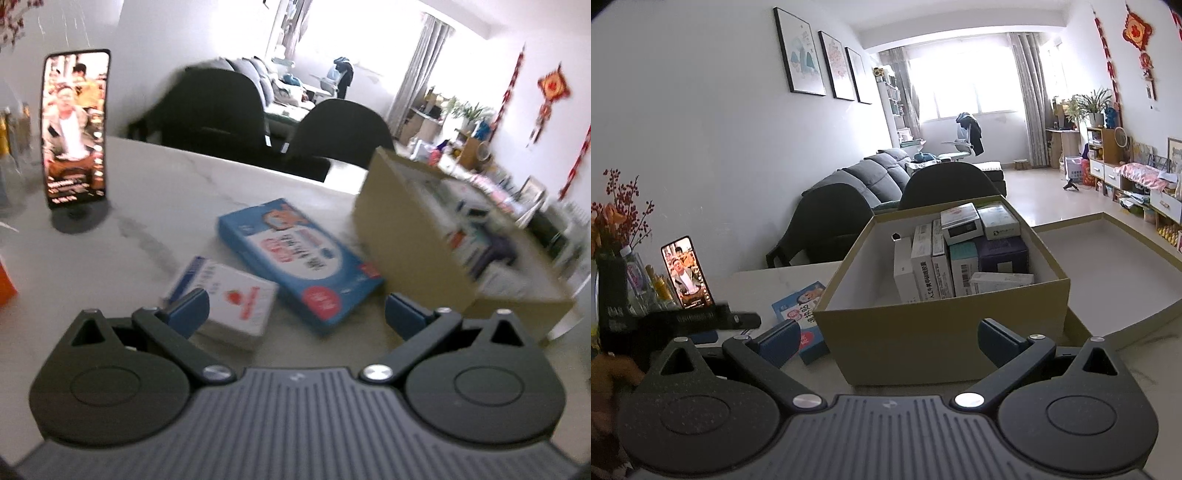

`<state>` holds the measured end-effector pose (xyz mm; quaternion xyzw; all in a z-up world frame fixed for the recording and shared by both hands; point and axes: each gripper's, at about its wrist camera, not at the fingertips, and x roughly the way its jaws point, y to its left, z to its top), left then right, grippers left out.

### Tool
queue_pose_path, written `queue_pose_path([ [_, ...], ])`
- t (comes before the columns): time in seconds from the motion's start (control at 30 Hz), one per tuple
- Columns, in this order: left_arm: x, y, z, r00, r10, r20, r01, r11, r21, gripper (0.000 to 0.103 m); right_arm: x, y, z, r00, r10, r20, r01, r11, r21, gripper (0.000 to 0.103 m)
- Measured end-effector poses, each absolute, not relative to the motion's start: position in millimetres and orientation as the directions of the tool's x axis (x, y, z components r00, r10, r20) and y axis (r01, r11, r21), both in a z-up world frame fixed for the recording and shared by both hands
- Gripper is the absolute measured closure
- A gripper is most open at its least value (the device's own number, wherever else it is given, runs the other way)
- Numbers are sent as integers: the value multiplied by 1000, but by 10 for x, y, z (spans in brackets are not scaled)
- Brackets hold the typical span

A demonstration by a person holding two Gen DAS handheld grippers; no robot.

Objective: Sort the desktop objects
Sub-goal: 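Move the left tool to the white strawberry-print box on the table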

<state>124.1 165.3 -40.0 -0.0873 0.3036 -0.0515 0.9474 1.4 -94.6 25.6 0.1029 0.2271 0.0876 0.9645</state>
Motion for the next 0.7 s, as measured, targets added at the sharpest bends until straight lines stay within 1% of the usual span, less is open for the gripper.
queue_pose_path([
  [0.1,1245,1689,-575,819,-82,-568,17,993,-119,0,-5,-891,202,881,228,-415,-126,958,258,1],
  [0.17,1282,1728,-669,812,-43,-582,-15,995,-96,0,-18,-840,154,876,238,-419,-129,953,272,1],
  [0.3,1363,1816,-768,809,-5,-587,-70,992,-106,0,-58,-714,81,861,252,-442,-152,956,249,1],
  [0.37,1398,1852,-794,813,-3,-582,-80,990,-117,0,-84,-677,80,860,254,-443,-157,957,244,1],
  [0.5,1492,1899,-831,816,-41,-577,-41,991,-129,0,-119,-643,97,861,256,-440,-163,957,238,1],
  [0.7,1518,1962,-855,821,-47,-569,-40,989,-140,0,-116,-649,89,861,252,-443,-156,958,240,1],
])
